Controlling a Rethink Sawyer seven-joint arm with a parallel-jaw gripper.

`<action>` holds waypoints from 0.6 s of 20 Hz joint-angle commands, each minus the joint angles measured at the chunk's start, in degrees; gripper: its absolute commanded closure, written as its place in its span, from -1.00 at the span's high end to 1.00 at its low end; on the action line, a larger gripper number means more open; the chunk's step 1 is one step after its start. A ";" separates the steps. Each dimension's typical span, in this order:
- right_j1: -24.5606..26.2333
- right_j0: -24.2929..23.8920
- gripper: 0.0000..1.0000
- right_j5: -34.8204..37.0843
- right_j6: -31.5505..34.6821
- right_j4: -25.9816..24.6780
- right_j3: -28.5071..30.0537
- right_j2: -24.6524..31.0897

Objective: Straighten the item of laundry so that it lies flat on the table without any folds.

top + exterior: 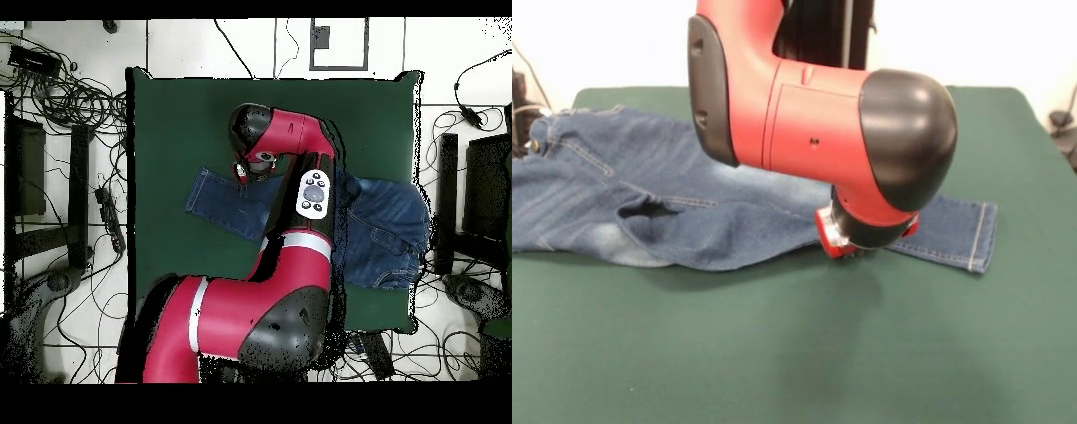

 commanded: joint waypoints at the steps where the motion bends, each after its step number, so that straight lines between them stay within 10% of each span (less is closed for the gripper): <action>1: 3.64 1.33 -1.00 -2.17 15.44 -1.62 9.30 2.45; 12: -23.83 -1.83 -1.00 -43.04 9.04 -1.58 33.80 8.60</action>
